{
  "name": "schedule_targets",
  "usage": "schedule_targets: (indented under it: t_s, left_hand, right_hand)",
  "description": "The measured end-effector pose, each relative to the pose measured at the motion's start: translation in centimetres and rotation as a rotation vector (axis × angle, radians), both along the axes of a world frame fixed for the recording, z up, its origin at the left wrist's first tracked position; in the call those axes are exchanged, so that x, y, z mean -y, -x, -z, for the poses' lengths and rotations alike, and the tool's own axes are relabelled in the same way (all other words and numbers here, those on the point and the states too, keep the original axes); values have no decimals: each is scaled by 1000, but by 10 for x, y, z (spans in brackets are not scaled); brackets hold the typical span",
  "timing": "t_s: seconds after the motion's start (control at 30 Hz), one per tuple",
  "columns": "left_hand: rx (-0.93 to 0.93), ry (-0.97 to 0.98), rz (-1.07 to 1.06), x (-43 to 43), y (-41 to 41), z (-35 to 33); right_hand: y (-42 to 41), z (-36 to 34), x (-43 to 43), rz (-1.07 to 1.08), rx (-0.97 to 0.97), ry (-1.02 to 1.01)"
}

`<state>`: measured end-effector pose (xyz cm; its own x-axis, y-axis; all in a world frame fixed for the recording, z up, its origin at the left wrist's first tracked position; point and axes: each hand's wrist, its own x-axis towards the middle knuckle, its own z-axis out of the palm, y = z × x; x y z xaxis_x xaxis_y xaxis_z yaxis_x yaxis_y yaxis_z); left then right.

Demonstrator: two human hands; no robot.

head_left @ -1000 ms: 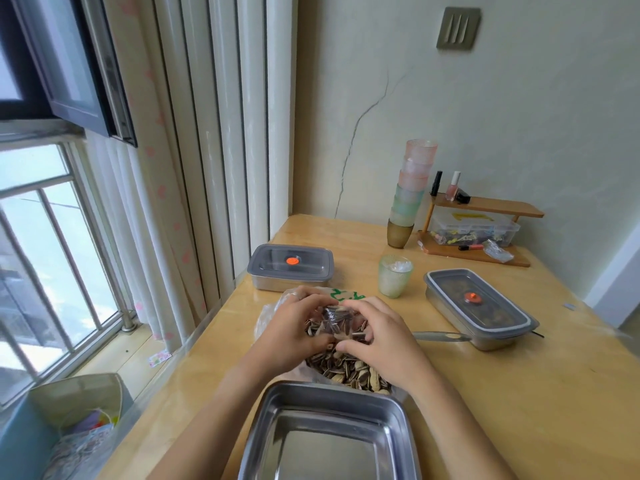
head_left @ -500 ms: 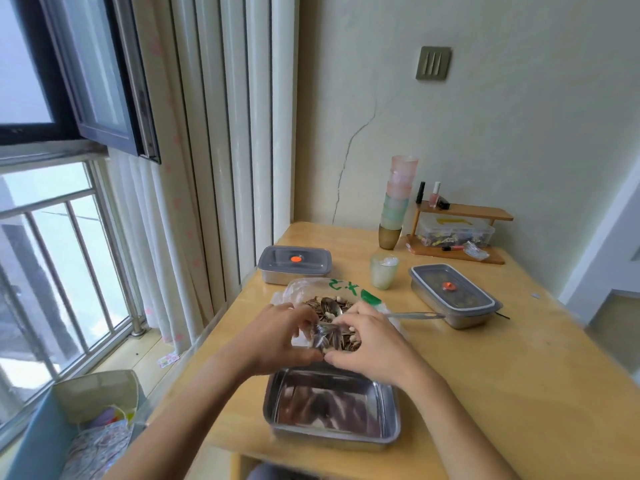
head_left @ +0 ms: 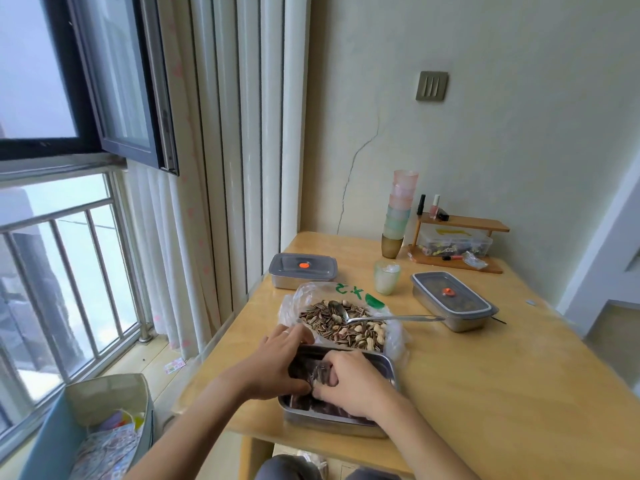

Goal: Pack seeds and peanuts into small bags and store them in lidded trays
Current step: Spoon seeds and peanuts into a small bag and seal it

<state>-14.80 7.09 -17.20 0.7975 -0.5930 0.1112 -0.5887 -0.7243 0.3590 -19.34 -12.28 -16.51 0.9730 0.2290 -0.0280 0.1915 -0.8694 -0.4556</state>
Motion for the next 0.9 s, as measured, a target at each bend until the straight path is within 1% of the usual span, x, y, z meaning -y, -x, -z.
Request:
schedule_targets:
  t_s: [0.07, 0.17, 0.3, 0.53, 0.67, 0.73, 0.8, 0.83, 0.87, 0.9]
  left_hand:
    - [-9, 25, 7, 0, 0, 1]
    - [-13, 42, 0, 2, 1, 2]
    - [-11, 49, -13, 4, 1, 4]
    - [-79, 115, 31, 4, -4, 8]
    - [-172, 131, 94, -2, -16, 10]
    - [-250, 185, 125, -5, -23, 7]
    - [-278, 323, 100, -7, -30, 5]
    - [-221, 408, 45, -7, -35, 7]
    - [-104, 468, -47, -7, -44, 12]
    - [44, 488, -158, -6, -52, 16]
  right_hand:
    - [-3, 2, -4, 25, 6, -59]
    - [-3, 8, -13, 120, 36, -129]
    - [-6, 14, -16, 133, 125, -89]
    - [-13, 7, -7, 2, 32, -115]
    - [-18, -7, 8, -57, -111, -94]
    - [-22, -21, 20, -49, -128, -120]
    - [-30, -37, 36, -16, -88, -145]
    - [-37, -43, 46, 15, -55, -169]
    - [-44, -49, 55, 50, -18, -198]
    - [-53, -52, 66, 88, 21, -213]
